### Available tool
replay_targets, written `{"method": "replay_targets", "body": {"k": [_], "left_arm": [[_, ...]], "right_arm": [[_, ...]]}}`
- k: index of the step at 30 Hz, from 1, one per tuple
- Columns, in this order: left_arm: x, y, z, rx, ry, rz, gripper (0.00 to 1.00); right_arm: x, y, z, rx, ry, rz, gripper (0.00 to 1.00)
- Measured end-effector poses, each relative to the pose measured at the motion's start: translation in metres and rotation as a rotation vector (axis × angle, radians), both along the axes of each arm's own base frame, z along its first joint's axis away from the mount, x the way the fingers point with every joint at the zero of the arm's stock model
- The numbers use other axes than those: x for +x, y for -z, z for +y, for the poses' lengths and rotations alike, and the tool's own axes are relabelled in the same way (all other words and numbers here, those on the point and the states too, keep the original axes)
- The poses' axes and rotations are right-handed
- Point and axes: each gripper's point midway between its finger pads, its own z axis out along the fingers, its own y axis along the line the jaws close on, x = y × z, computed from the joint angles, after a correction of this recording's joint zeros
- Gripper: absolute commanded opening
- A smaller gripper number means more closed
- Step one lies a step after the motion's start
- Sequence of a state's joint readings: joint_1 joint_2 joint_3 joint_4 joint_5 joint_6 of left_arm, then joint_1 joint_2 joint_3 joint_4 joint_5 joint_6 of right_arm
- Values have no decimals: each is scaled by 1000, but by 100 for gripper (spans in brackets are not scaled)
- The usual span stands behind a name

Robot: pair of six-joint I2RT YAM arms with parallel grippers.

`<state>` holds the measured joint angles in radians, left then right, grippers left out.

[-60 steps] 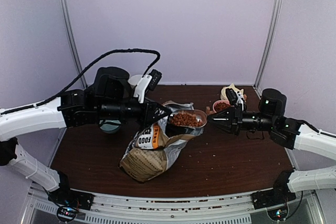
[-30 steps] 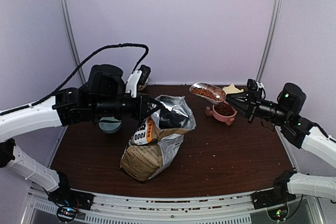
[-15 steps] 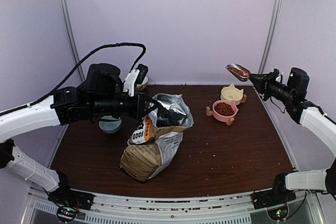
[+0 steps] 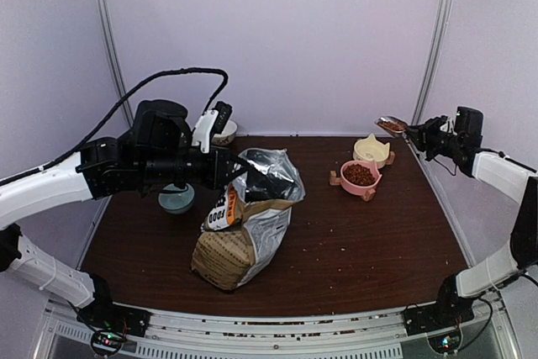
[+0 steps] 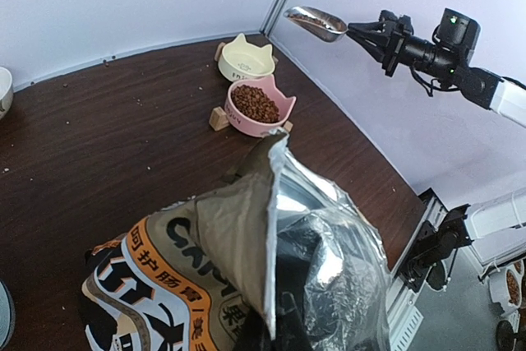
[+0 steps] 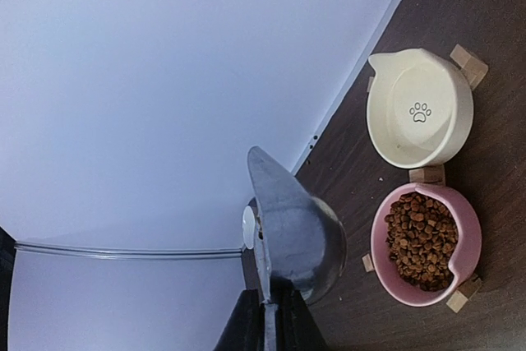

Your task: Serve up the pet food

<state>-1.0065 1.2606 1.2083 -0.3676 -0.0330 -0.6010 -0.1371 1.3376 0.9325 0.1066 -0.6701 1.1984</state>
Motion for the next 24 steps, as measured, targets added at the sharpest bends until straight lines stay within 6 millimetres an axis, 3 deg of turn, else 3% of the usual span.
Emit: {"method": "replay_targets", "body": {"k": [8, 24], "left_arm": [[1, -1, 1, 4, -1, -1, 0], [1, -1, 2, 33, 38, -14, 0]], "right_arm": [[22, 32, -12, -62, 22, 81, 0], [52, 50, -30, -203, 48, 166, 0]]}}
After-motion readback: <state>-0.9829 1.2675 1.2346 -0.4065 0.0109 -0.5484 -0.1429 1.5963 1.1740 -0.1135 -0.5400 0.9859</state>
